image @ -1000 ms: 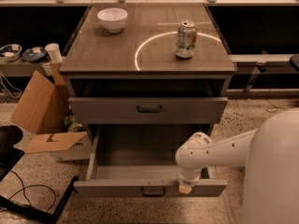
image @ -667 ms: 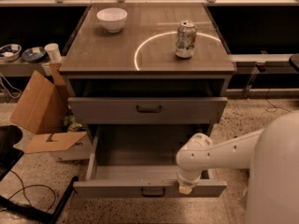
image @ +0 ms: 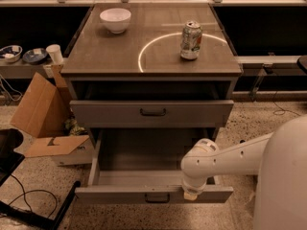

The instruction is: Open middle drawer

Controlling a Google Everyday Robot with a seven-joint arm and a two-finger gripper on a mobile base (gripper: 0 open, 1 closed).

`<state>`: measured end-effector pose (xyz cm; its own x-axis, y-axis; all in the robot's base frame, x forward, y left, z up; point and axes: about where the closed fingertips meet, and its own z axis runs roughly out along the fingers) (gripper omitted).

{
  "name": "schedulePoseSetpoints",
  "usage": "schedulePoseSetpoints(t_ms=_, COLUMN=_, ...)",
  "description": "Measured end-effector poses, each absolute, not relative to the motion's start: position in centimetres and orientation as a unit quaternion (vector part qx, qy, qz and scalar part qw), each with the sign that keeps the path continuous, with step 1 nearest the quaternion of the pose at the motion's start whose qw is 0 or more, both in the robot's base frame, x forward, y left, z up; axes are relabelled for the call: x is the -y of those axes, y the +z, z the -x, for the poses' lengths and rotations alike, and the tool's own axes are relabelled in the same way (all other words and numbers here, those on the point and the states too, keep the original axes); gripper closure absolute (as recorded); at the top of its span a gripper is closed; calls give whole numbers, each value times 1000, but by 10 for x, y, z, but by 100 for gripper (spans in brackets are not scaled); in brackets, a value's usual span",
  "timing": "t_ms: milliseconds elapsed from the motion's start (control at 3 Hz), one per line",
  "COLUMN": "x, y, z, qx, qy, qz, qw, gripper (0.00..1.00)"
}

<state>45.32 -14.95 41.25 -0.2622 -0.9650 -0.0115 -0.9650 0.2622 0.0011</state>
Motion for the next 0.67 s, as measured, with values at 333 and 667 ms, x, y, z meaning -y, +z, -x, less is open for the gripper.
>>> schedulePoseSetpoints(t_ms=333, x=150, y=412, z=-446, qx=-799, qy=4, qz=601, qw=0, gripper=100)
schedulePoseSetpoints(t_ms=667, x=149, y=412, z=-440, qx=-804, qy=4, qz=595, qw=-3, gripper=100)
